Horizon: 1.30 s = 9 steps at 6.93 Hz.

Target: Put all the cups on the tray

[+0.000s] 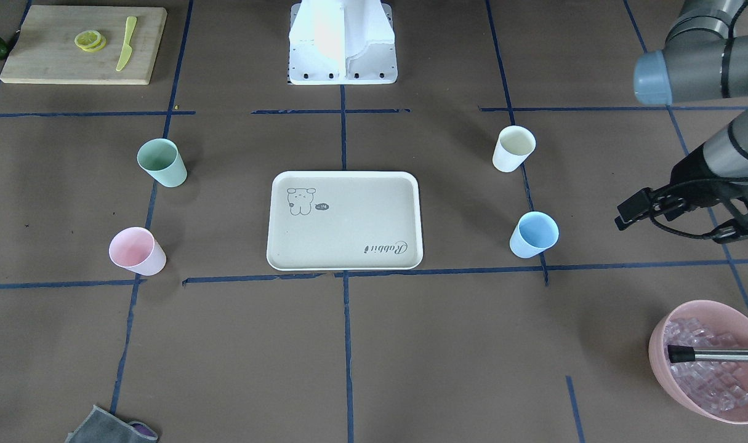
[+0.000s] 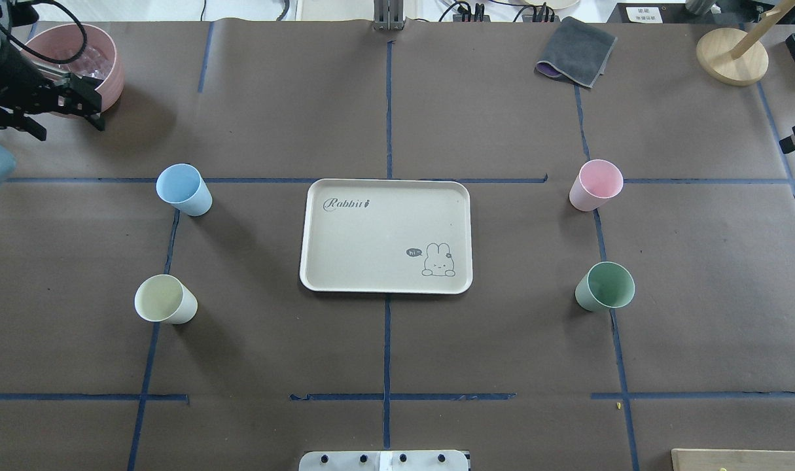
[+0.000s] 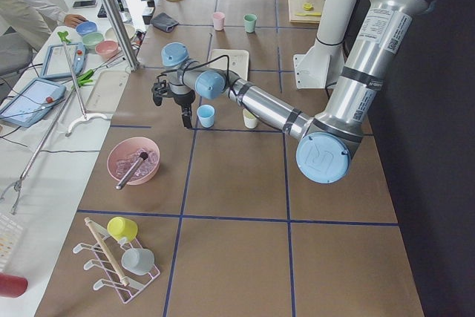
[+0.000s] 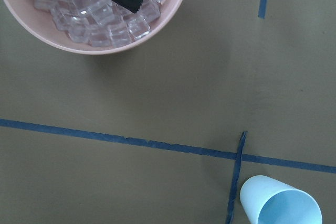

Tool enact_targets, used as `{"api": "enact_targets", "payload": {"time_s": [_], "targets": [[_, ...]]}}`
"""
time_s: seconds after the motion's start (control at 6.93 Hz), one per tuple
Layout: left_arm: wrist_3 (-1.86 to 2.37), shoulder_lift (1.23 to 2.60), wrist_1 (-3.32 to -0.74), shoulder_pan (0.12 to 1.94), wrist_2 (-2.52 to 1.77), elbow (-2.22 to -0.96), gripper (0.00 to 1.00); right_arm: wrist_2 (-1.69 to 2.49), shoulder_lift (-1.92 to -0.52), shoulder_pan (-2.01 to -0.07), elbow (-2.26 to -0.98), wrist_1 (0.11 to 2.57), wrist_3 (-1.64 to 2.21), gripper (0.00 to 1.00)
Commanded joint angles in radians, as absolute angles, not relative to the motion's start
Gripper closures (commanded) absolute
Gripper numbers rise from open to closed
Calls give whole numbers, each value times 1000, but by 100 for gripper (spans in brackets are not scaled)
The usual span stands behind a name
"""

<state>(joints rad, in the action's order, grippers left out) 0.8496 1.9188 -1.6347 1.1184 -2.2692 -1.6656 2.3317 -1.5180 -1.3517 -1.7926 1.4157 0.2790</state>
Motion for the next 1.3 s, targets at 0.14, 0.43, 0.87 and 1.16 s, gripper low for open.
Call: {"api": "enact_targets", "payload": {"time_s": [0.14, 0.43, 0.87, 1.16], "targets": [[1041, 1924, -1825, 965, -2189, -1591, 0, 2332, -1517, -1350, -1795, 1413, 281, 0], [1048, 1922, -1824, 960, -2197, -1594, 1, 2333, -1517, -1350, -1796, 1413, 281, 0], [1055, 1924, -1824, 934, -2197, -1583, 45, 2333, -1519, -1350, -1798, 1411, 281, 0], [1057, 1928, -1824, 917, -2197, -1583, 45, 2333, -1522, -1351, -1799, 1411, 281, 0]]}}
